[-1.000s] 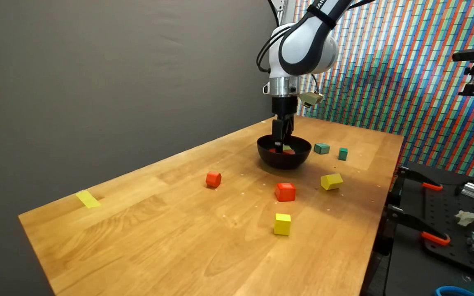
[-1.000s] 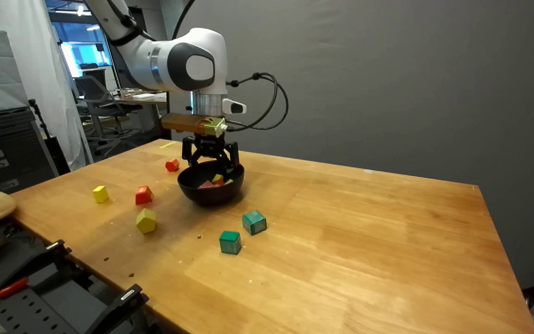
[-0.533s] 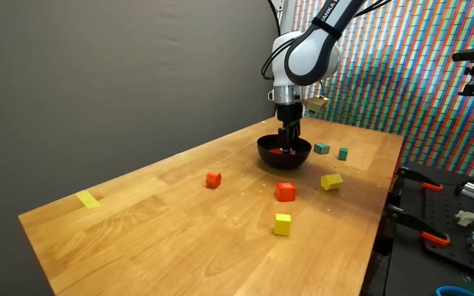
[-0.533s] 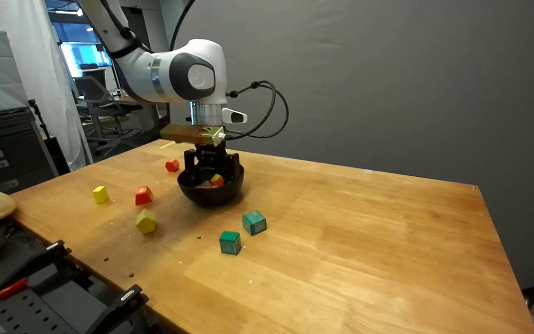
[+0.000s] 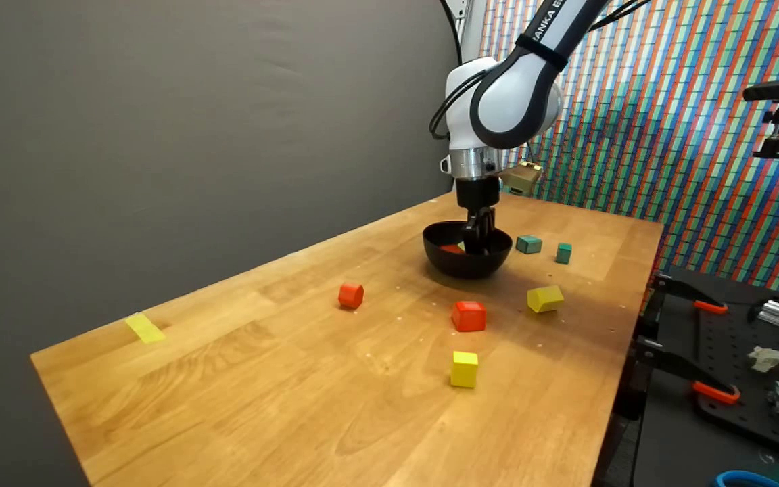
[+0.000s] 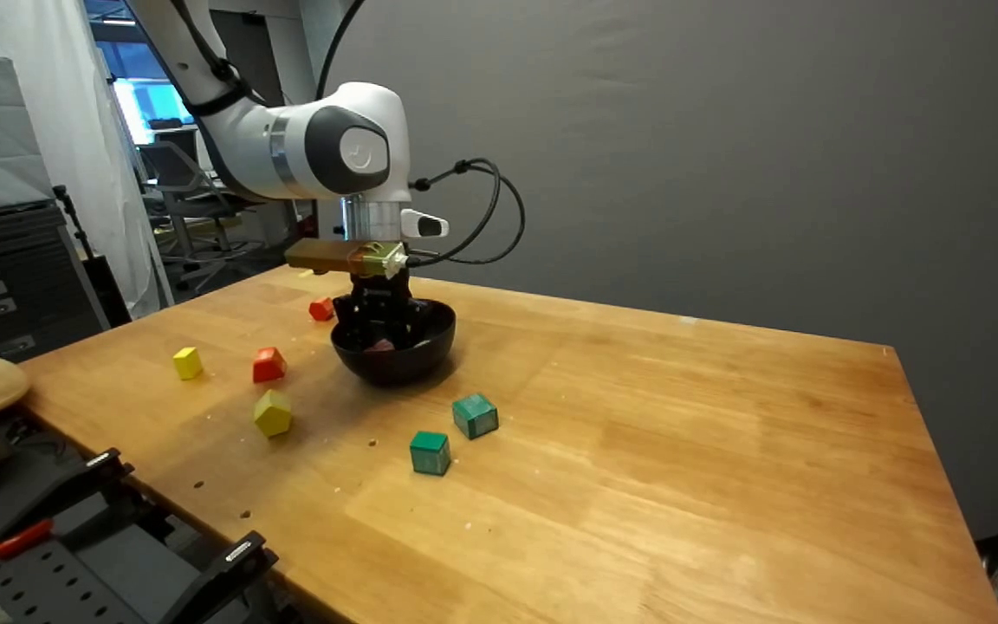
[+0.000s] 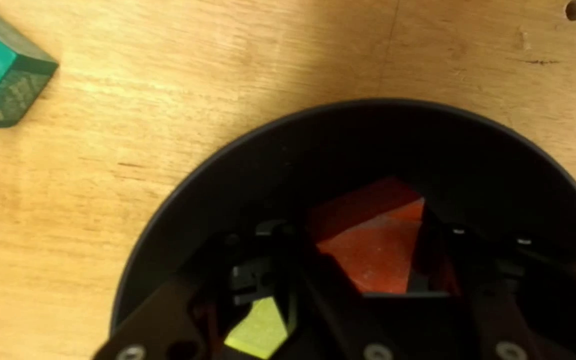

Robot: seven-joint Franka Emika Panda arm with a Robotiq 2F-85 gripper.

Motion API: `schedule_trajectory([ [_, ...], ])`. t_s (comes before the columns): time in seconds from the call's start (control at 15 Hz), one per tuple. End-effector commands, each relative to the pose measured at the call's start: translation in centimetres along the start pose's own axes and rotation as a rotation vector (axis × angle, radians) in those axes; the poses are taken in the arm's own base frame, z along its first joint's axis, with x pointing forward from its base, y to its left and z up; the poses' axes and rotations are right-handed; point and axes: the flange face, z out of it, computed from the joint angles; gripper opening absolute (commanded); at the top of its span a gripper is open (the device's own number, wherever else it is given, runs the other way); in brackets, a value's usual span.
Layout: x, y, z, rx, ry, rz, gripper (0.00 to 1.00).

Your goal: Take the blocks in the bowl and put them on the table

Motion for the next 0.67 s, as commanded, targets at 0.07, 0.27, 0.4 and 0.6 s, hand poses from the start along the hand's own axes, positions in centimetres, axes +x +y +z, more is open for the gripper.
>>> schedule_trajectory([
  [0.07, -0.5, 0.0, -2.4, -0.024, 0.046, -0.019, 0.23],
  [0.27, -2.1, 1.4, -7.3, -0.028, 0.151, -0.012, 0.23],
  [0.4, -3.2, 2.8, -11.0, -0.047, 0.241, -0.001, 0.23],
  [0.6, -2.8, 5.7, -14.8, -0.075, 0.289, -0.018, 0.23],
])
